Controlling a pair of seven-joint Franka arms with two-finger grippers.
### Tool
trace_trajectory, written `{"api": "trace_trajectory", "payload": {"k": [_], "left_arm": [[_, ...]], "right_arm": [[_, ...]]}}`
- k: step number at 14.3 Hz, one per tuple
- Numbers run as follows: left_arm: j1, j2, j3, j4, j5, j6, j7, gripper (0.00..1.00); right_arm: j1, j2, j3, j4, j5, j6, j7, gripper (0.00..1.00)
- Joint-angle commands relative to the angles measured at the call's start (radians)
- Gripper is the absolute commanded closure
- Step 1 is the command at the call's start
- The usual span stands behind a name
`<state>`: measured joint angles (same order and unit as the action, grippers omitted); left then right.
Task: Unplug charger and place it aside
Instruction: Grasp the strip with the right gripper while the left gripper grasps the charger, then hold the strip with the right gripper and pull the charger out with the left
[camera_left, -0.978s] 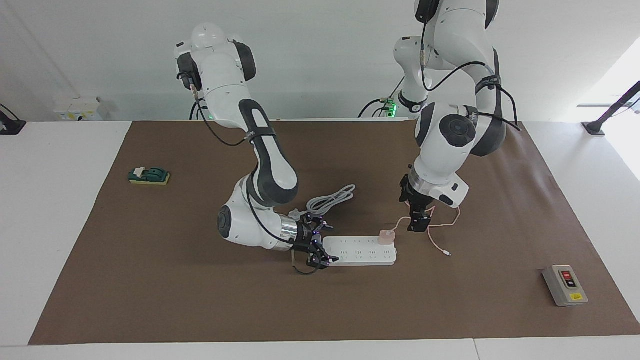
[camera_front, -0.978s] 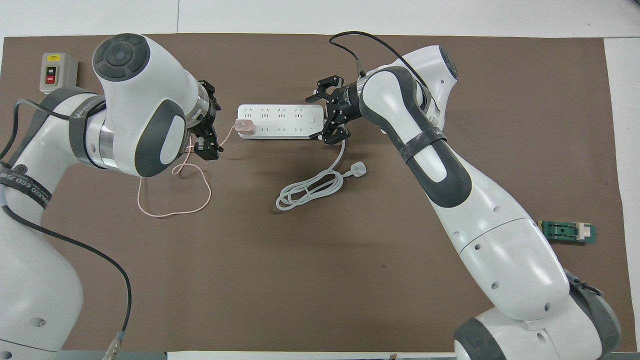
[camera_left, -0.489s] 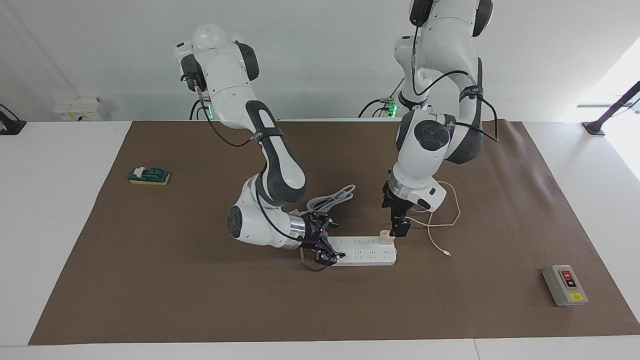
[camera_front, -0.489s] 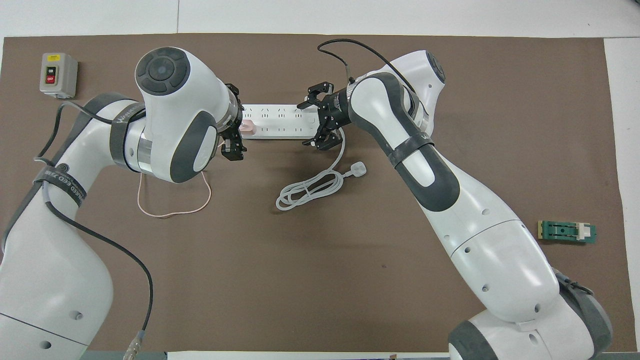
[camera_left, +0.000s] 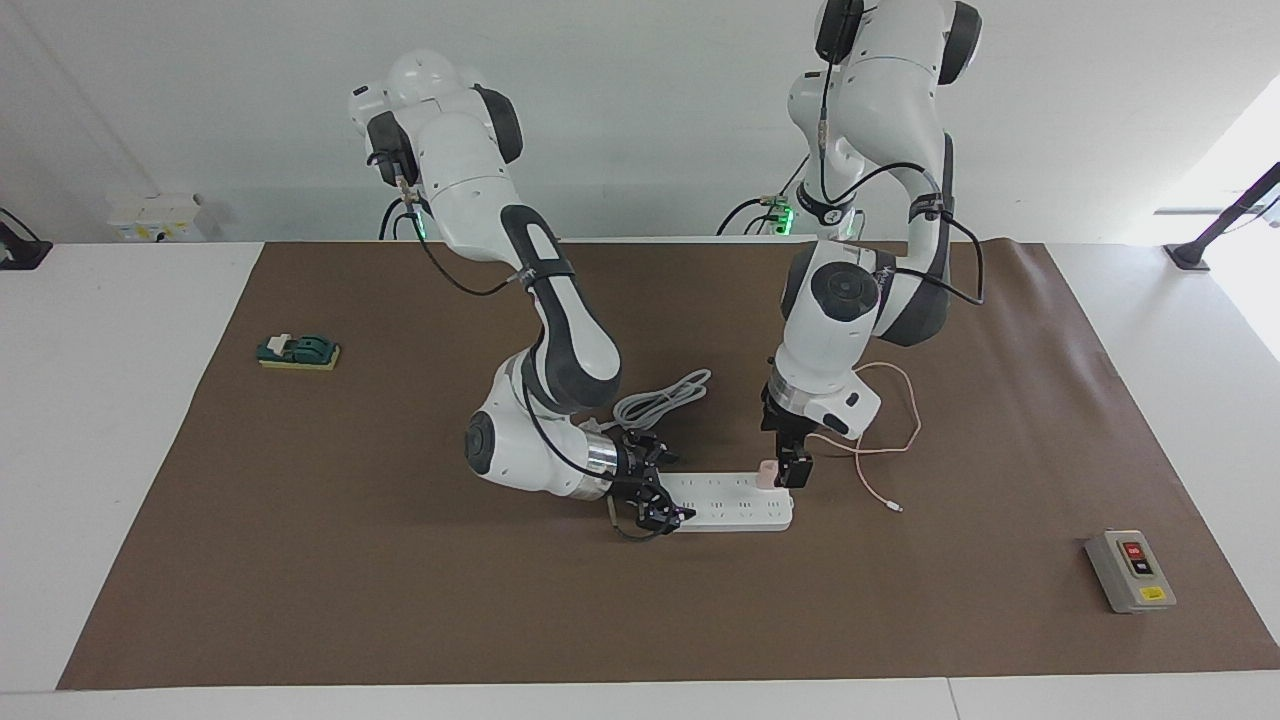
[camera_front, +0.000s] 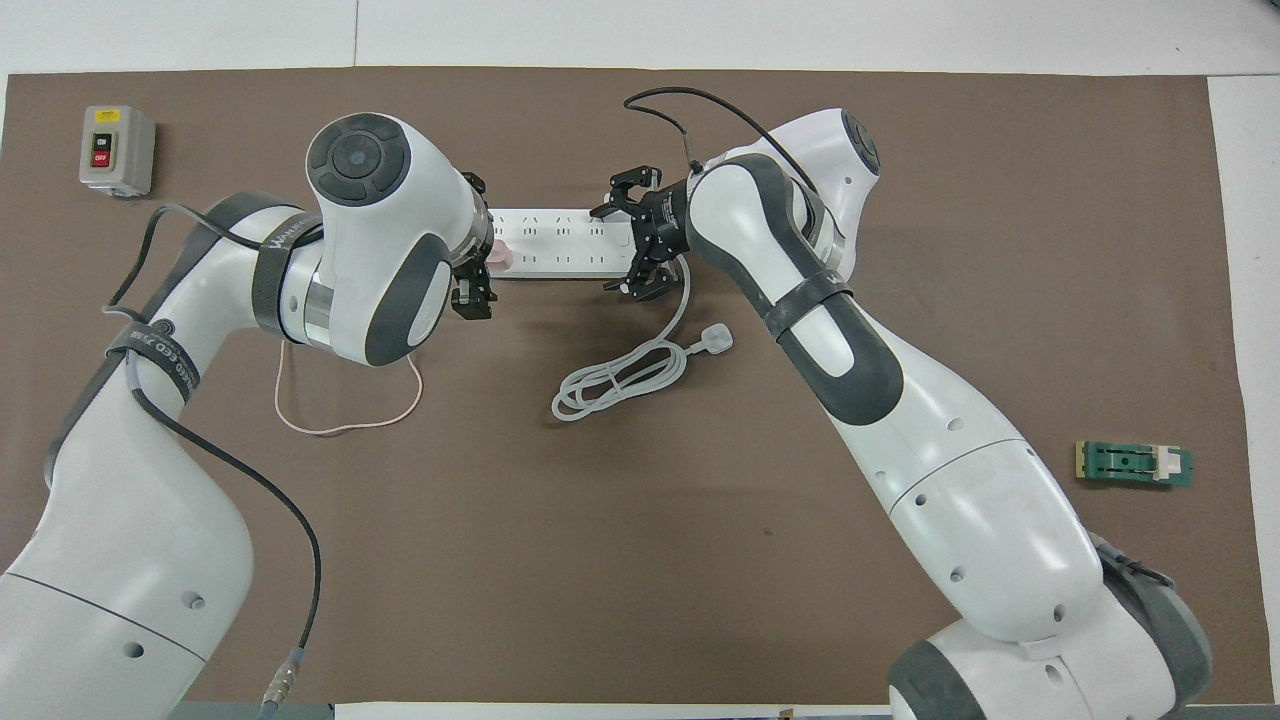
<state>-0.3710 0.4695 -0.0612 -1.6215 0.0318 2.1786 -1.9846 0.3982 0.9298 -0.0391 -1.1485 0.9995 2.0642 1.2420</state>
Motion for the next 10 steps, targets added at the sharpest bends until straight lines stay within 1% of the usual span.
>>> {"api": "trace_trajectory", "payload": {"k": [1, 4, 6, 8, 10], "left_arm": [[-0.035, 0.029, 0.015, 0.005, 0.054, 0.027, -0.049, 0.0], [-0.039, 0.061, 0.015, 0.045, 0.073, 0.021, -0.069, 0.0], [-0.039, 0.067, 0.015, 0.045, 0.077, 0.023, -0.079, 0.0], [-0.037, 0.069, 0.015, 0.043, 0.079, 0.024, -0.074, 0.0], [-0.029, 0.069, 0.015, 0.045, 0.079, 0.026, -0.063, 0.0]], "right_arm": [[-0.006, 0.037, -0.005, 0.052, -0.01, 0.008, -0.054, 0.0], [-0.01, 0.072, -0.015, 0.136, -0.012, 0.008, -0.065, 0.0], [-0.009, 0.078, -0.033, 0.138, -0.016, 0.008, -0.065, 0.0], [-0.002, 0.08, -0.028, 0.132, -0.013, 0.04, -0.065, 0.0], [-0.004, 0.09, -0.025, 0.127, 0.001, 0.042, -0.065, 0.0]]}}
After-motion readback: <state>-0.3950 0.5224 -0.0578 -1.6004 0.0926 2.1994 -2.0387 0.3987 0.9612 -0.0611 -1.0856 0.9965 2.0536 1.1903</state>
